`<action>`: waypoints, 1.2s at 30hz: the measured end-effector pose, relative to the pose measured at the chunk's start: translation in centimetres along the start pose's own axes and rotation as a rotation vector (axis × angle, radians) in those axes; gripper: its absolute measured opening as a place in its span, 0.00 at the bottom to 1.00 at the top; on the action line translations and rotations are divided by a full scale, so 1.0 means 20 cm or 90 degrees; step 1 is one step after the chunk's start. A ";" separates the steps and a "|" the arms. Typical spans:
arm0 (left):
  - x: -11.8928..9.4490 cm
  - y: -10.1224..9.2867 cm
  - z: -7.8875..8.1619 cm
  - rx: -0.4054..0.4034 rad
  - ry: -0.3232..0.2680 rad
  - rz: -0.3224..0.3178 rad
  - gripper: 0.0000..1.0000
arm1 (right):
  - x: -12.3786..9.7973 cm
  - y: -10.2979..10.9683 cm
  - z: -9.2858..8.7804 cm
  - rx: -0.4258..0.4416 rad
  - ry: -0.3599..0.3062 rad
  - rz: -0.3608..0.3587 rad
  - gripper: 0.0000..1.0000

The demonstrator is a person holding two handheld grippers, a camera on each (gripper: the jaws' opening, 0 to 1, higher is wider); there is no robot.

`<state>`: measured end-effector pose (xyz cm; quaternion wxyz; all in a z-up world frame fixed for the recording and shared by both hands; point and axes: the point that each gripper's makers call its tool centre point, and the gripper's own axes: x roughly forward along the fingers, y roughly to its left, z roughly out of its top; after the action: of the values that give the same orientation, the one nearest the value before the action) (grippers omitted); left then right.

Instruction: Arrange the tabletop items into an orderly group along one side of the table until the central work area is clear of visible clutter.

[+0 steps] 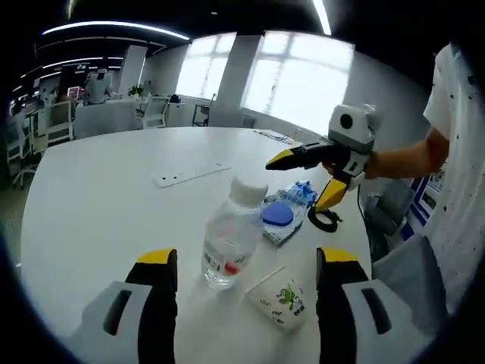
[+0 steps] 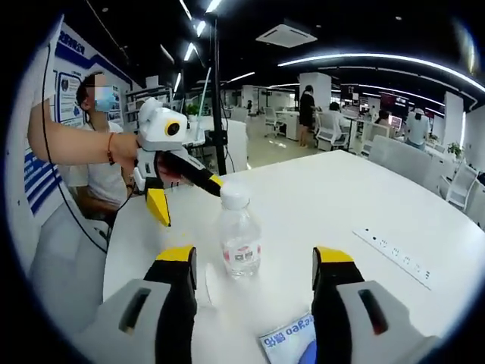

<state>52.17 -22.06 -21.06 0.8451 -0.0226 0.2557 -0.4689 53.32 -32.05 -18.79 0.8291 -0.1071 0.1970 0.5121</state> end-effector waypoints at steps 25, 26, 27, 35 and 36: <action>-0.22 -0.20 -0.06 -0.046 -0.020 0.063 0.76 | -0.08 0.11 -0.24 0.034 0.071 0.121 0.54; -0.23 -0.20 -0.06 -0.048 -0.019 0.065 0.76 | -0.08 0.12 -0.24 0.033 0.072 0.124 0.53; -0.23 -0.20 -0.06 -0.049 -0.019 0.067 0.76 | -0.07 0.12 -0.25 0.031 0.076 0.134 0.52; -0.24 -0.23 -0.08 -0.065 -0.025 0.076 0.75 | 0.01 0.16 -0.31 0.016 0.099 0.185 0.44; -0.24 -0.23 -0.08 -0.067 -0.024 0.076 0.75 | 0.02 0.17 -0.32 0.012 0.099 0.190 0.43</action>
<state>45.77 -20.42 -19.27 0.8739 -0.0603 0.2650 -0.4031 49.12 -32.70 -24.55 0.7274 -0.1078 0.2789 0.6176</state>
